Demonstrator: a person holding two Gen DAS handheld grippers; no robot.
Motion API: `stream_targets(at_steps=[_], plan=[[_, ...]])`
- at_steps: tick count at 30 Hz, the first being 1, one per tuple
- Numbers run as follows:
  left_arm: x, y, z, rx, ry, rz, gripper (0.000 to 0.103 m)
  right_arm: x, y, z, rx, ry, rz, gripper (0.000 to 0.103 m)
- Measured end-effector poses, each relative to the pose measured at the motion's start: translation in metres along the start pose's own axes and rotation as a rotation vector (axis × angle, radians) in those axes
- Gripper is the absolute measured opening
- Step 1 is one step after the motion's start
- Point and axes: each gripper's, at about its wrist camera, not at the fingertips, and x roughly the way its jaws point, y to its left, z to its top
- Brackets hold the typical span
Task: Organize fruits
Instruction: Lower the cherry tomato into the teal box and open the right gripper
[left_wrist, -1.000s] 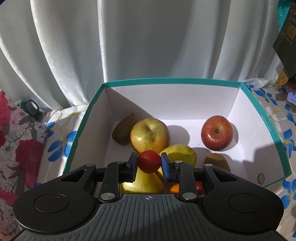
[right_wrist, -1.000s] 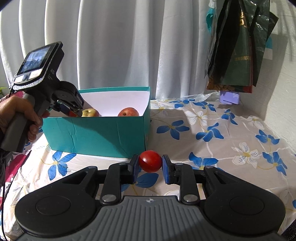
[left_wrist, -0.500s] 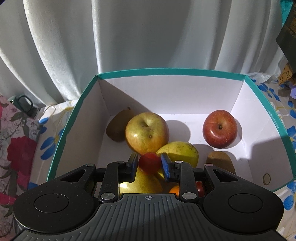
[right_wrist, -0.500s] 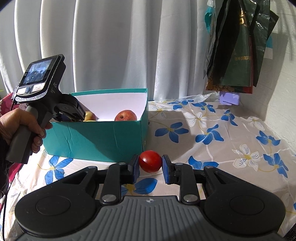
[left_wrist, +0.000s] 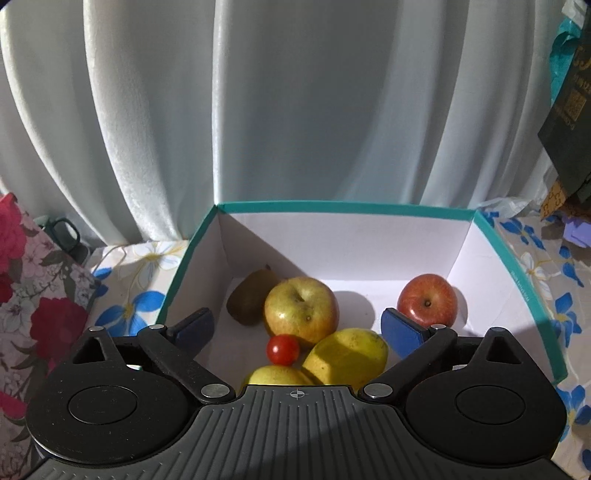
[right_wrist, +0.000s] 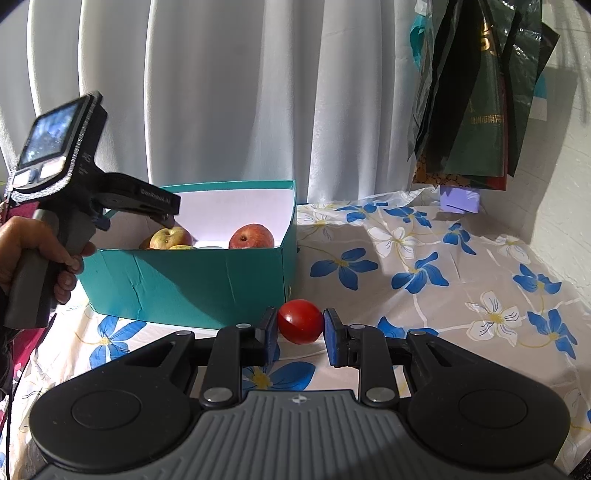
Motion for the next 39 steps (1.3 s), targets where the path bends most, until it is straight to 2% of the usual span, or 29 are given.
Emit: stream_targets(at_steps=[8, 10, 15, 23, 32, 39], plan=[[-0.032, 0.039, 0.000, -0.156, -0.015, -0.054, 0.100, 0.001, 0.000, 0.004, -0.008, -0.005, 0.018, 0.025], [-0.045, 0.046, -0.005, -0.166, -0.033, -0.073, 0.100, 0.000, 0.000, 0.005, -0.010, -0.007, 0.023, 0.025], [-0.068, 0.056, -0.025, -0.175, -0.034, -0.039, 0.101, 0.001, 0.001, 0.010, -0.019, -0.020, 0.034, 0.025], [-0.081, 0.053, -0.063, -0.138, 0.051, 0.031, 0.102, 0.005, 0.010, 0.030, -0.066, -0.067, 0.063, 0.025], [-0.087, 0.061, -0.086, -0.170, 0.139, 0.031, 0.102, 0.029, 0.028, 0.059, -0.106, -0.102, 0.102, 0.025], [-0.089, 0.066, -0.097, -0.176, 0.177, 0.048, 0.102, 0.062, 0.042, 0.072, -0.124, -0.073, 0.123, 0.025]])
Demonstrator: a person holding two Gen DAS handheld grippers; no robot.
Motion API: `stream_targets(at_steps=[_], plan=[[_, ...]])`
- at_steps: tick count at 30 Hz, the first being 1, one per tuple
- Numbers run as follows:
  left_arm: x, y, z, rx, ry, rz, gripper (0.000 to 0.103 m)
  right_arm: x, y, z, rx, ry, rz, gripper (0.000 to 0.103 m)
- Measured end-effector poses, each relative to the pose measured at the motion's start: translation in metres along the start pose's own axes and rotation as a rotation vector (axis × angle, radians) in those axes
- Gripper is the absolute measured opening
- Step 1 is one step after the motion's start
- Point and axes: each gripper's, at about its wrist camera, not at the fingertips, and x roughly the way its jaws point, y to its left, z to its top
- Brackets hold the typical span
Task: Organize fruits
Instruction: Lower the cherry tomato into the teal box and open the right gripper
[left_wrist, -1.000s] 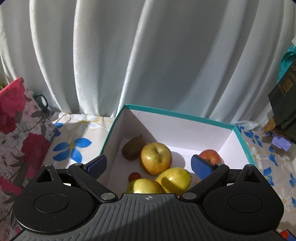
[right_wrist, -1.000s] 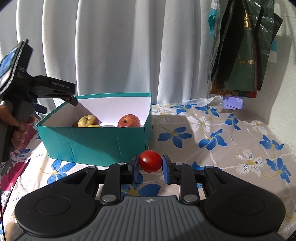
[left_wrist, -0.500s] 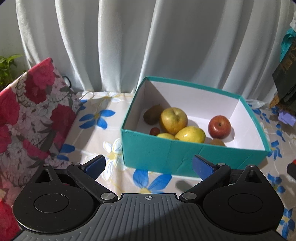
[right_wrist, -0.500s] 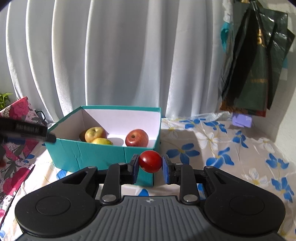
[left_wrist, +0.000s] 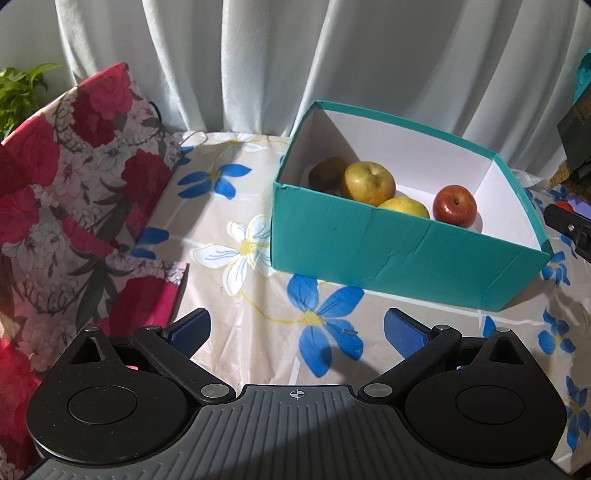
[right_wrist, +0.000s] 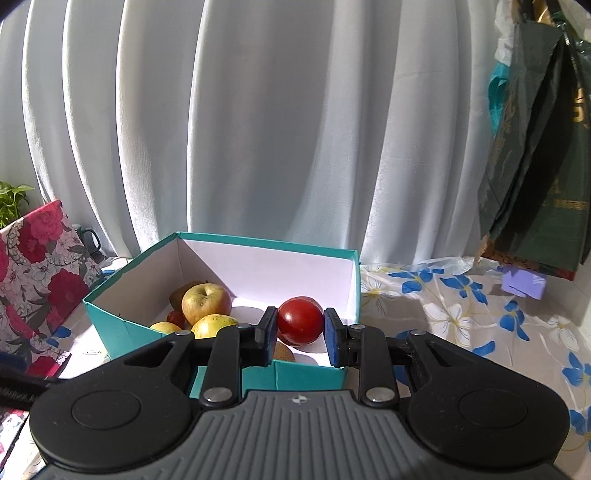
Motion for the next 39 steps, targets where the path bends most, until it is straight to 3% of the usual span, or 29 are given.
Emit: stream_targets(at_steps=[15, 39], plan=[[0.001, -0.003, -0.008, 0.046, 0.039, 0.051, 0.102, 0.068, 0.009, -0.006, -0.014, 0.137, 0.018, 0.025], [0.006, -0.002, -0.010, 0.048, 0.070, 0.071, 0.102, 0.076, 0.009, -0.005, -0.029, 0.167, -0.003, 0.027]])
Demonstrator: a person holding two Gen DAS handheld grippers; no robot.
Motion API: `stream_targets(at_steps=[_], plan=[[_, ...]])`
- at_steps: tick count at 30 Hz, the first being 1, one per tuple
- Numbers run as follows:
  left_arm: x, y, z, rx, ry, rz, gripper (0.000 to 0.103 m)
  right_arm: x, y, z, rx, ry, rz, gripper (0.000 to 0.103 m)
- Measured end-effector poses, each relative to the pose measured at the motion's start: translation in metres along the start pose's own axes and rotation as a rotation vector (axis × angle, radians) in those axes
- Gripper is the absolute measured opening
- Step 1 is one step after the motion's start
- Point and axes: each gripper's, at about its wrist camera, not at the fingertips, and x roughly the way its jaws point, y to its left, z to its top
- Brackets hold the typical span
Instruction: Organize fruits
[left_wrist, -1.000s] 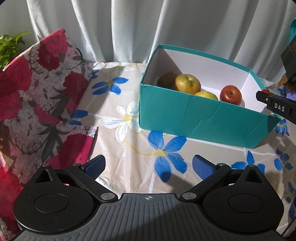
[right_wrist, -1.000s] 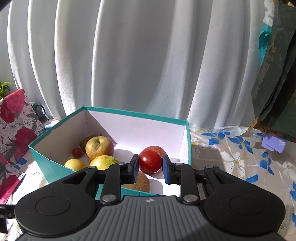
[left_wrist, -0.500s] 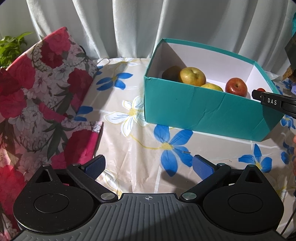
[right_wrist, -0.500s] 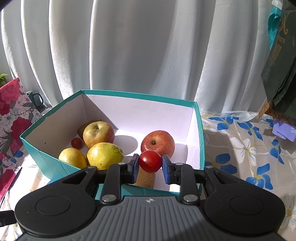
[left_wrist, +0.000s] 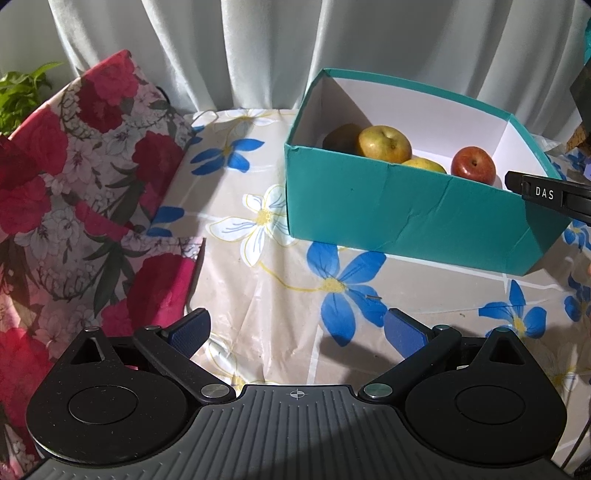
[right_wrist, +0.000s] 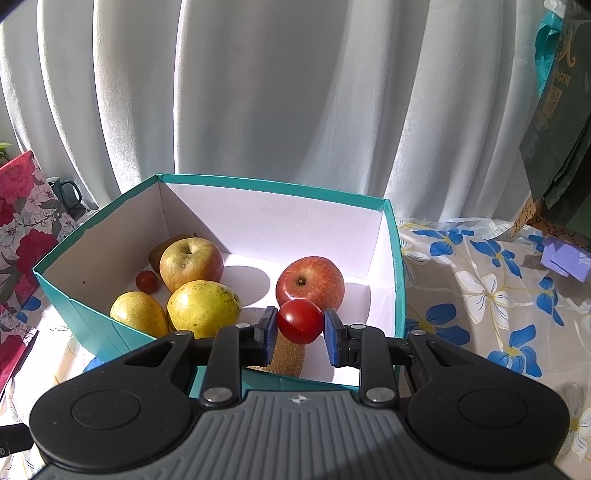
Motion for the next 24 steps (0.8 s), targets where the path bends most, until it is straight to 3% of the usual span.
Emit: stream_targets(at_steps=[1, 3, 6, 8, 10, 15, 24], plan=[[0.000, 0.000, 0.000, 0.002, 0.003, 0.002, 0.102, 0.000, 0.000, 0.000, -0.003, 0.000, -0.008, 0.037], [0.001, 0.000, -0.001, 0.006, 0.007, 0.002, 0.102, -0.001, -0.001, 0.000, -0.003, -0.006, -0.023, 0.044], [0.000, 0.000, -0.001, 0.010, 0.010, -0.003, 0.102, -0.003, -0.004, 0.000, 0.024, 0.003, -0.003, 0.063], [0.000, 0.000, 0.000, 0.017, 0.015, -0.009, 0.102, -0.008, -0.005, -0.001, 0.036, -0.001, 0.010, 0.067], [-0.001, -0.003, 0.000, 0.033, 0.022, -0.014, 0.102, -0.016, -0.005, -0.001, 0.049, -0.003, 0.015, 0.082], [-0.002, -0.006, 0.000, 0.054, 0.030, -0.004, 0.103, -0.043, -0.002, -0.007, 0.072, 0.003, 0.068, 0.100], [-0.005, -0.009, 0.001, 0.071, 0.028, 0.043, 0.103, -0.072, 0.010, -0.036, 0.072, 0.148, -0.018, 0.103]])
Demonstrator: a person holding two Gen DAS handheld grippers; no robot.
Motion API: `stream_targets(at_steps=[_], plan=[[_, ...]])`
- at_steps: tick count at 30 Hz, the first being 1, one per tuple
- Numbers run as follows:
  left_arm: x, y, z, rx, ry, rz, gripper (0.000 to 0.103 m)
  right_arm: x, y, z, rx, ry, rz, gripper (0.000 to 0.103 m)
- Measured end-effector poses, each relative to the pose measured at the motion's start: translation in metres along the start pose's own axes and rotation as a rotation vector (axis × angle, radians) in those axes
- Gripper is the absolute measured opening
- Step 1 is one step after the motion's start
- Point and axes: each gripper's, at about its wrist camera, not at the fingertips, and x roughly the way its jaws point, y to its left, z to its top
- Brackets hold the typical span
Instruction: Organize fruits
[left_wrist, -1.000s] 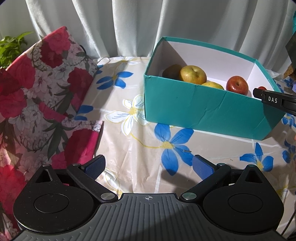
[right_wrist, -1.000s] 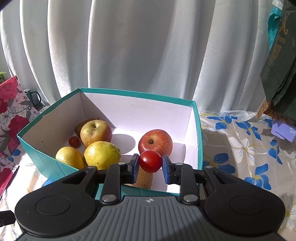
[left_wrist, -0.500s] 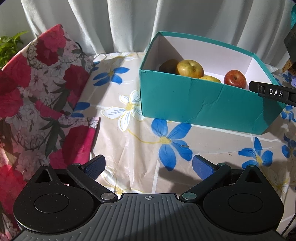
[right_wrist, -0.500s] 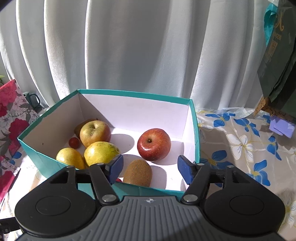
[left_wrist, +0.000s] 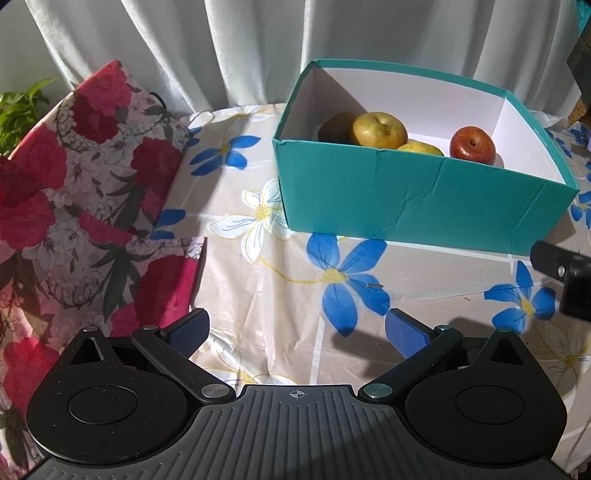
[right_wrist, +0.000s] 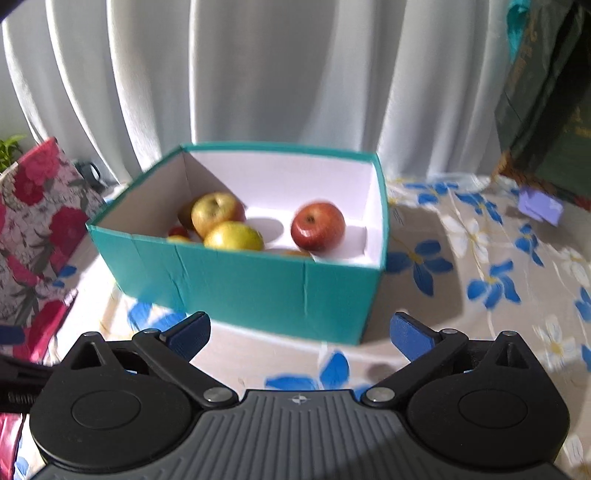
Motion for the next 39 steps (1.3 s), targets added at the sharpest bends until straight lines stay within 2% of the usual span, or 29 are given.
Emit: stream_targets(at_steps=[5, 8, 12, 15, 21, 31, 39], plan=[[-0.005, -0.009, 0.008, 0.023, 0.002, -0.014, 0.103, -0.008, -0.004, -0.012, 0.009, 0.030, 0.002, 0.103], [-0.005, -0.018, 0.012, 0.072, 0.013, -0.009, 0.103, -0.009, -0.007, -0.011, 0.020, 0.053, -0.040, 0.103], [-0.004, -0.027, 0.020, 0.116, 0.010, 0.024, 0.103, 0.006, -0.012, 0.000, 0.025, 0.192, -0.075, 0.103], [-0.004, -0.033, 0.032, 0.146, 0.007, 0.059, 0.103, 0.012, -0.014, 0.007, 0.033, 0.239, -0.104, 0.103], [-0.003, -0.036, 0.058, 0.150, 0.024, -0.012, 0.103, 0.023, -0.008, 0.031, -0.007, 0.269, -0.143, 0.103], [0.006, -0.038, 0.071, 0.144, 0.003, -0.047, 0.103, 0.045, -0.002, 0.045, 0.007, 0.335, -0.147, 0.103], [0.013, -0.033, 0.075, 0.127, 0.021, -0.039, 0.103, 0.051, 0.003, 0.047, -0.009, 0.350, -0.151, 0.103]])
